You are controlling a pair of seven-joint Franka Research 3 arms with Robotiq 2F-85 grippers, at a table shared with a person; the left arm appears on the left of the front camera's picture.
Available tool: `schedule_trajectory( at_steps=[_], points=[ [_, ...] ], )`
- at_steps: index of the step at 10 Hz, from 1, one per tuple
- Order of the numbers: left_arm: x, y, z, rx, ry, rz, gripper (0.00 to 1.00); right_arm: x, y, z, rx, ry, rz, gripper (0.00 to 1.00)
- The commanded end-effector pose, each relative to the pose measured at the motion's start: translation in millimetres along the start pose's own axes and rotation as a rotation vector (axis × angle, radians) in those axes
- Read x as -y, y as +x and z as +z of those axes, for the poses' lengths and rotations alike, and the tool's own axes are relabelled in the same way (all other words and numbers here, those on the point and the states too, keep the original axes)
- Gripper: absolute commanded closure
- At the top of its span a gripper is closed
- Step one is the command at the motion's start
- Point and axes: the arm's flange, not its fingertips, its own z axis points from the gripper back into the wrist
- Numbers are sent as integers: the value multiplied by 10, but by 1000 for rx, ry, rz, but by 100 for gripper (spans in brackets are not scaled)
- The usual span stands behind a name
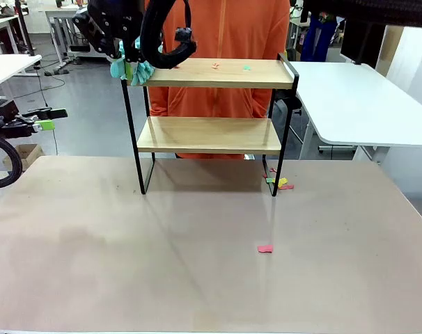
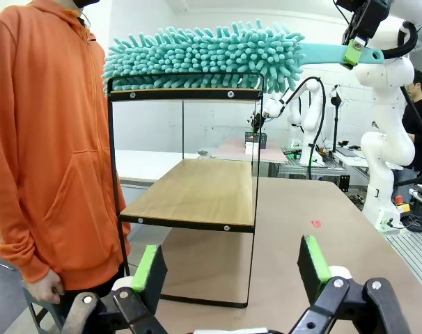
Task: Clean the shelf.
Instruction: Clean the specific section of the Shelf indicated by the human with the Duster.
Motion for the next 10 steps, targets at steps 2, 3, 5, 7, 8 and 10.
schedule_trajectory(
  at_steps=[2, 3, 5, 7, 8, 10],
  points=[
    [33, 31, -11, -9, 1, -7, 0, 138, 103, -74, -49, -5, -34, 87],
    [33, 31, -11, -9, 1, -7, 0, 272, 111, -64, -63, 4, -59, 87],
    [33, 31, -11, -9, 1, -7, 0, 612, 121, 37, -75, -2, -77, 87],
    [33, 31, -11, -9, 1, -7, 0, 1077, 217, 81, -115, -14, -81, 87],
    [33, 31, -11, -9, 1, -7, 0, 1355, 271, 91, -161, -12, -71, 87],
    [33, 31, -11, -9, 1, -7, 0, 1904, 412, 68, -207, -26, -90, 87]
  ],
)
